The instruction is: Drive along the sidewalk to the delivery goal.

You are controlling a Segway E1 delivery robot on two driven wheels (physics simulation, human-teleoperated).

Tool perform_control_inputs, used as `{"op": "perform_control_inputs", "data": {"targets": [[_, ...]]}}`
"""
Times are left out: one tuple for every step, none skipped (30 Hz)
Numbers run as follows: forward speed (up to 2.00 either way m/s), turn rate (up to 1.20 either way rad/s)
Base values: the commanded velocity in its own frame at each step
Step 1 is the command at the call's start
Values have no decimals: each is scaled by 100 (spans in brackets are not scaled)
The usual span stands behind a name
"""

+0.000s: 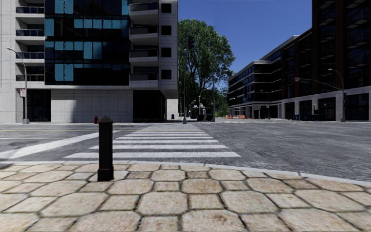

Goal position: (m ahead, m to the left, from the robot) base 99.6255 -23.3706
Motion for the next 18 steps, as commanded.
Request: {"op": "perform_control_inputs", "data": {"targets": [[200, 0], [200, 0], [200, 0], [200, 0], [200, 0], [200, 0], [200, 0], [200, 0], [200, 0], [200, 0], [200, 0], [200, 0], [200, 0], [200, 0], [200, 0], [200, 0], [200, 0], [200, 0]]}}
